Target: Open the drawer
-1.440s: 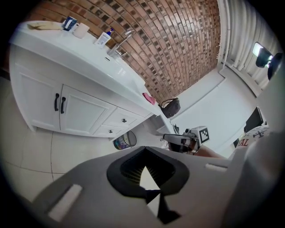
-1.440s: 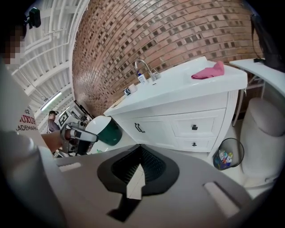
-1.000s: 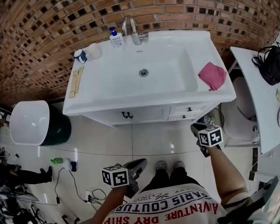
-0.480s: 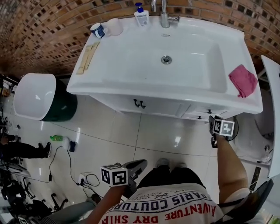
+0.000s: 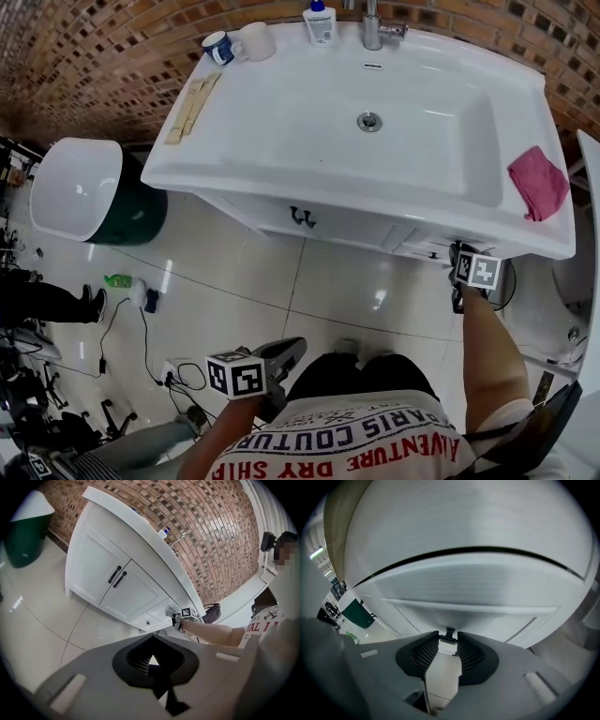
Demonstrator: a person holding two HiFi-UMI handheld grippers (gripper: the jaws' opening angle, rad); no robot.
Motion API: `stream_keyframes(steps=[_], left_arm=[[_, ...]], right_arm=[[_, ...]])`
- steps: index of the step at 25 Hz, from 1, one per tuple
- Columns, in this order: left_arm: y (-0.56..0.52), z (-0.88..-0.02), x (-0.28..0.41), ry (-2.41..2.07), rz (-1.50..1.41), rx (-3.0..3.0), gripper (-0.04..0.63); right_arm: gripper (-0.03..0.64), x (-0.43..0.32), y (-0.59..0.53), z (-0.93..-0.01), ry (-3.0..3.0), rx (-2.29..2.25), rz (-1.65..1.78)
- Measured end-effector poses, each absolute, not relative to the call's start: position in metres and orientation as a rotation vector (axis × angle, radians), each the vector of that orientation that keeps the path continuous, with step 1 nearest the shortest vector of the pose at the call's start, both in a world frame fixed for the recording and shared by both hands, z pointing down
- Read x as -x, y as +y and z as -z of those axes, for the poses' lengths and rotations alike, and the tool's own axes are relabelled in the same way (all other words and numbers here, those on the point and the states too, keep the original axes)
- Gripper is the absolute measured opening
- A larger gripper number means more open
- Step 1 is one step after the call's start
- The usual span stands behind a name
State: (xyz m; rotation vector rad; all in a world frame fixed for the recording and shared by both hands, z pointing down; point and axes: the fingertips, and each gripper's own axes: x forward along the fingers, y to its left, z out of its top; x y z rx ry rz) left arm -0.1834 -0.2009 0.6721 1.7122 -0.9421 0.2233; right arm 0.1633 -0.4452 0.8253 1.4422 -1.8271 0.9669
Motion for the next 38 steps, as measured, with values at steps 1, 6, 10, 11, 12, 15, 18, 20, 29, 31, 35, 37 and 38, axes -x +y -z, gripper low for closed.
stream_keyframes(steps=[1,6,10,11,12,15,18,20,29,31,35,37,38], left_arm=[[-0.201,-0.672,0.185,-0.944,-0.221,-1.709,-0.006],[-0.206,-0.668,0.189,-0.947,-0.214,-1.711,-0.006],[-0.207,-0.664,0.189,-0.940,-0.224,-1.725,-0.006],[-0.208,-0.664,0.188,-0.937,-0.229,-1.729,-0.006],[-0.208,-0.662,0.187,-0.933,-0.233,-1.733,-0.006],[-0.210,-0.656,0.178,-0.905,-0.249,-1.752,-0.006],[-0.211,-0.645,0.165,-0.871,-0.272,-1.777,-0.006],[-0.212,-0.637,0.158,-0.849,-0.282,-1.792,-0.006],[-0.198,-0.621,0.142,-0.790,-0.342,-1.794,-0.006],[-0.193,-0.622,0.141,-0.784,-0.355,-1.784,-0.006],[-0.188,-0.617,0.134,-0.763,-0.375,-1.786,-0.006],[-0.187,-0.613,0.132,-0.756,-0.380,-1.792,-0.006],[-0.187,-0.611,0.132,-0.755,-0.380,-1.795,-0.006]], right_arm=[[0.130,-0.163,-0.445,-0.826,-1.826,-1.443,-0.974],[0.127,-0.162,-0.444,-0.826,-1.810,-1.450,-0.981],[0.126,-0.161,-0.434,-0.826,-1.805,-1.446,-0.984],[0.127,-0.161,-0.429,-0.827,-1.801,-1.447,-0.989],[0.127,-0.160,-0.423,-0.827,-1.797,-1.448,-0.993],[0.127,-0.158,-0.399,-0.828,-1.783,-1.443,-1.014],[0.127,-0.155,-0.368,-0.828,-1.779,-1.420,-1.044],[0.127,-0.154,-0.347,-0.827,-1.775,-1.409,-1.053],[0.127,-0.151,-0.287,-0.823,-1.760,-1.382,-1.052],[0.127,-0.150,-0.277,-0.824,-1.755,-1.385,-1.063],[0.127,-0.150,-0.260,-0.824,-1.745,-1.381,-1.074],[0.127,-0.151,-0.258,-0.823,-1.745,-1.385,-1.073],[0.127,-0.151,-0.258,-0.822,-1.744,-1.385,-1.078]])
